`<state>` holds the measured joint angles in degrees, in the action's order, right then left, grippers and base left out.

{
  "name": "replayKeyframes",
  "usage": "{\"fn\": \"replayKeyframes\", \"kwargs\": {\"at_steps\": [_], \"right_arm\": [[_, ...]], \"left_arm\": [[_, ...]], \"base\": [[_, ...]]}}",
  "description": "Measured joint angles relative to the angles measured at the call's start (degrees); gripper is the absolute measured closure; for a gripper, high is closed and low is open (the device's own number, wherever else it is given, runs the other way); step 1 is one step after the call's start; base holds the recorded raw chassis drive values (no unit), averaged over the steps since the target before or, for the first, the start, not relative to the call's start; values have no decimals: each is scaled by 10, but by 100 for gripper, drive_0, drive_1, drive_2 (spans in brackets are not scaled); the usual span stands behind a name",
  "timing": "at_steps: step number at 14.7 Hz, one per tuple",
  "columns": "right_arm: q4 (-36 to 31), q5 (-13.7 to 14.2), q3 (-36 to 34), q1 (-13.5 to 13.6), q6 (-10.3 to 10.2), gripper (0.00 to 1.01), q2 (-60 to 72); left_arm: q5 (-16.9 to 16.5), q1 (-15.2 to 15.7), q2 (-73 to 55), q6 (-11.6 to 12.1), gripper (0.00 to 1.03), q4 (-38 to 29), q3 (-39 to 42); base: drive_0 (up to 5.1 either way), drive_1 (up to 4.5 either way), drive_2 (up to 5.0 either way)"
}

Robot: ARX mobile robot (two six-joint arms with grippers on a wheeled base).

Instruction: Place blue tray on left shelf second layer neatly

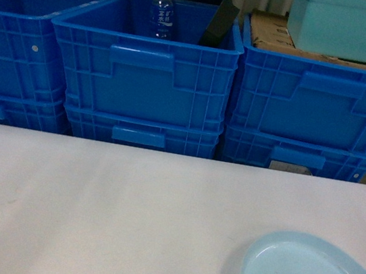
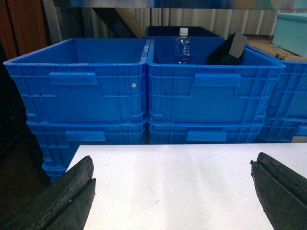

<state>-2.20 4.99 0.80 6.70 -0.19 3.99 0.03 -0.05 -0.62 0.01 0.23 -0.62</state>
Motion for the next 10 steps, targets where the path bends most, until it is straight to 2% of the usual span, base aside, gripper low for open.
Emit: {"fn": "replayKeyframes", "kwargs": {"at_steps": [7,8,9,10], "right_arm": [[0,0,0,0,0,3,0],[21,-16,3,-8,-12,3,4],[35,-94,14,-62,-52,3,68],[-31,-194,45,-146,-101,3,194]], "left_arm": [[0,0,0,0,5,0,0],[0,0,0,0,5,0,0],[0,0,0,0,5,0,0],[0,0,0,0,5,0,0]], "base": [[0,0,0],[0,0,0],[0,0,0],[0,0,0]]}}
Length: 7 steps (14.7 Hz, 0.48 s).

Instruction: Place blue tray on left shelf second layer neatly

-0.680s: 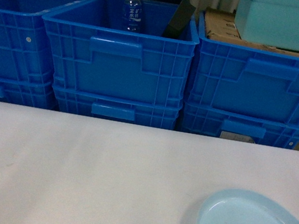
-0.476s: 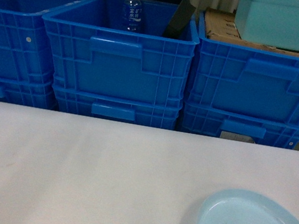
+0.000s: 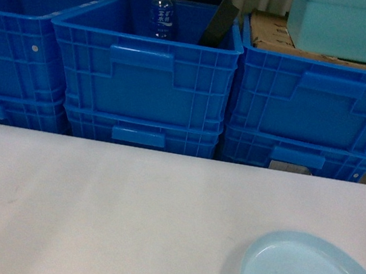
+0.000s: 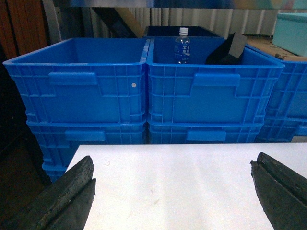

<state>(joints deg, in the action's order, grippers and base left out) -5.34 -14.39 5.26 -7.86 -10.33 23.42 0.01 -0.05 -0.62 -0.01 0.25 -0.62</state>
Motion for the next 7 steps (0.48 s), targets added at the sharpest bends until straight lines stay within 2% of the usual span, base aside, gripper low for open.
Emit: {"fn": "replayKeyframes", "kwargs": {"at_steps": [1,2,3,5,7], "right_arm": [[-63,-81,65,-44,-26,3,117],[-87,-152,153,-39,-33,3,239],[-79,-191,204,-34,-31,3,333],[-84,-210,219,-44,-29,3,465],[-137,-196,200,-48,-33,3,553]], "left_arm": [[0,0,0,0,5,0,0],[0,0,0,0,5,0,0],[0,0,0,0,5,0,0],[0,0,0,0,5,0,0],[0,0,0,0,5,0,0]], "base": [[0,0,0],[0,0,0],[0,0,0],[0,0,0],[0,0,0]]}}
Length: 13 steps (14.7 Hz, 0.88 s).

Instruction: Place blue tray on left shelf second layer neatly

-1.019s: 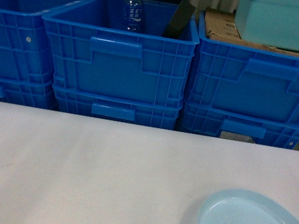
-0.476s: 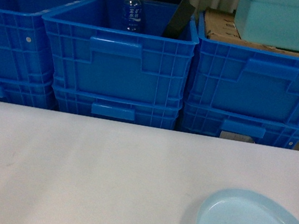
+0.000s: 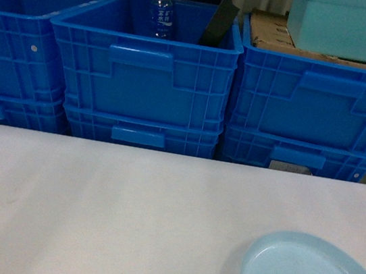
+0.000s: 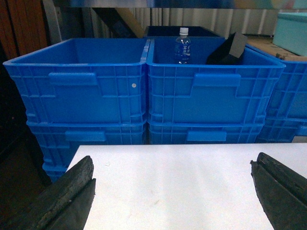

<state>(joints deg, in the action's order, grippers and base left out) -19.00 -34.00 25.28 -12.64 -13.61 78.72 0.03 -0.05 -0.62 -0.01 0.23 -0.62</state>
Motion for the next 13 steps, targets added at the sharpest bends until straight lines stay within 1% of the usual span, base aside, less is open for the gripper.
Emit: {"fn": "replayKeyframes", "kwargs": {"at_steps": [1,2,5,7,8,9,10,11,13], "right_arm": [[-46,-1,-11,-6,-10,3,36],[-74,-1,-19,-5,-16,3,57],[-174,3,-58,8,-50,3,152],[-235,10,-73,7,-66,3,194],[-250,14,-79,4,-70,3,207],[-262,14,-88,-7,-75,3,219],[-273,13,-91,-20,-75,3,241],[-279,13,-94,-20,-75,3,255],[-289,14,-98,-5,-73,3,275]], "left_arm": [[0,0,0,0,5,0,0],[0,0,0,0,5,0,0],[0,0,0,0,5,0,0],[0,0,0,0,5,0,0],[0,0,0,0,5,0,0],[0,0,0,0,5,0,0],[0,0,0,0,5,0,0],[0,0,0,0,5,0,0],[0,0,0,0,5,0,0]], "base": [[0,0,0],[0,0,0],[0,0,0],[0,0,0],[0,0,0],[0,0,0],[0,0,0],[0,0,0],[0,0,0]]}}
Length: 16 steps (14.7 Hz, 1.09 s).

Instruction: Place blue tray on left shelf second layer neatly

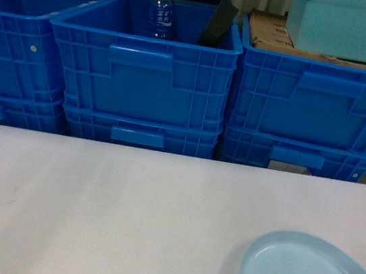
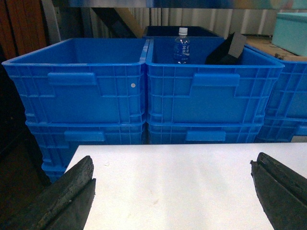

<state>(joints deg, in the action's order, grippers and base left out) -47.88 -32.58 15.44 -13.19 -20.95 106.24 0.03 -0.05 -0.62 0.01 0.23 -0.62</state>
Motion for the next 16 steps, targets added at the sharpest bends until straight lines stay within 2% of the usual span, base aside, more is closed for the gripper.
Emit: {"fn": "replayKeyframes", "kwargs": {"at_steps": [4,8,11,15,16], "right_arm": [[-40,12,0,30,-4,3,48],[-115,15,21,31,-4,3,122],[-139,20,29,23,3,35,160],[-161,7,33,-23,34,81,198],[-155,3,33,-35,51,92,200]], "left_arm": [[0,0,0,0,5,0,0],[0,0,0,0,5,0,0],[0,0,0,0,5,0,0],[0,0,0,0,5,0,0],[0,0,0,0,5,0,0]], "base": [[0,0,0],[0,0,0],[0,0,0],[0,0,0],[0,0,0]]}}
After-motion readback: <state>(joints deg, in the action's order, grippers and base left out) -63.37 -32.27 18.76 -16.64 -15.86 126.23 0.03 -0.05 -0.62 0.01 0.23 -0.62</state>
